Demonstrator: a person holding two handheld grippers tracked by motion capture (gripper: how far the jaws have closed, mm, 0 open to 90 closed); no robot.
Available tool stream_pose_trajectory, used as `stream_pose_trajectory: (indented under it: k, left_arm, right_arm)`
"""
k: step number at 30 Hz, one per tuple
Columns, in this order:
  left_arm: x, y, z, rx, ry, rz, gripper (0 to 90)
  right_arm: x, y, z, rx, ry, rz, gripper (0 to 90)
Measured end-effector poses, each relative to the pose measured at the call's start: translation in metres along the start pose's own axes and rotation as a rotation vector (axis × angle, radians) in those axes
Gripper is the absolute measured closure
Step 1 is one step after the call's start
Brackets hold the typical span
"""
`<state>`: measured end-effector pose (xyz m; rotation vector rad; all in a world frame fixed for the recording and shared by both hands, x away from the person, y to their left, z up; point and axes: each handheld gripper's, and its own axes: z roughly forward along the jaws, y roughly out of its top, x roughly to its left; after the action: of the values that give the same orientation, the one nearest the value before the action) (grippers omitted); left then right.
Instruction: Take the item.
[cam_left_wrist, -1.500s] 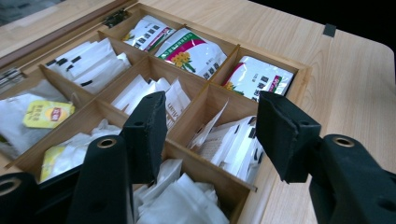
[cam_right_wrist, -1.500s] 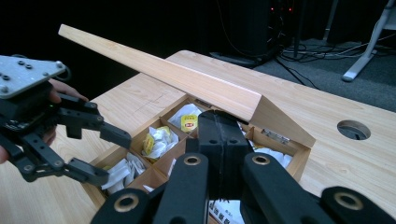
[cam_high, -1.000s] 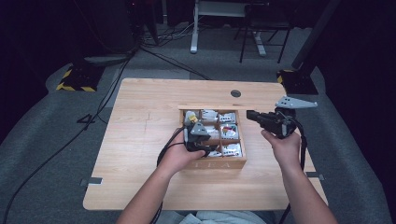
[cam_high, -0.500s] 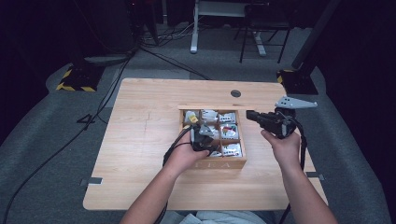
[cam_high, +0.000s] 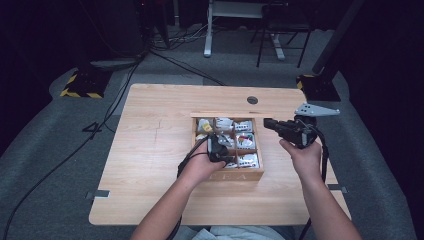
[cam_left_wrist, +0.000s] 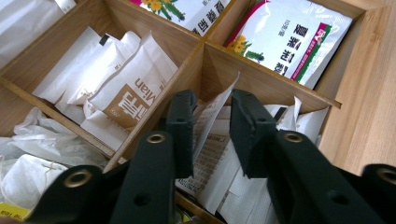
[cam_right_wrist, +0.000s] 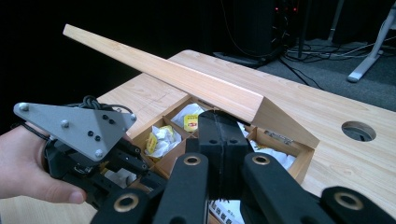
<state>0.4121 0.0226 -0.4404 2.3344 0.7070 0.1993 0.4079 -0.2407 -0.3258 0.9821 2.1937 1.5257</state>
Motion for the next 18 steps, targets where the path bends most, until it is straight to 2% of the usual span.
stream_pose_trajectory:
  k: [4,10,14,18]
  left_arm:
    - [0.001,0.0008,0.0009,0.033,-0.008,0.011,79.5]
    - [0.0004,0.0005,0.0011,0.02,-0.032,0.019,88.3]
    - [0.0007,0.0003,0.0001,0.014,-0.034,0.023,90.0]
    - [0.0003,0.0012,-0.0022,0.005,-0.032,0.044,90.0]
  right_arm:
    - [0.0,0.0,-0.0001,0.001,-0.001,-0.001,89.7]
    - [-0.0002,-0.0002,-0.0001,0.001,0.002,0.001,89.7]
    - [-0.0003,-0.0002,-0.0001,0.001,0.002,0.001,89.7]
    - [-0.0003,-0.0002,-0.0001,0.0,0.003,0.003,89.7]
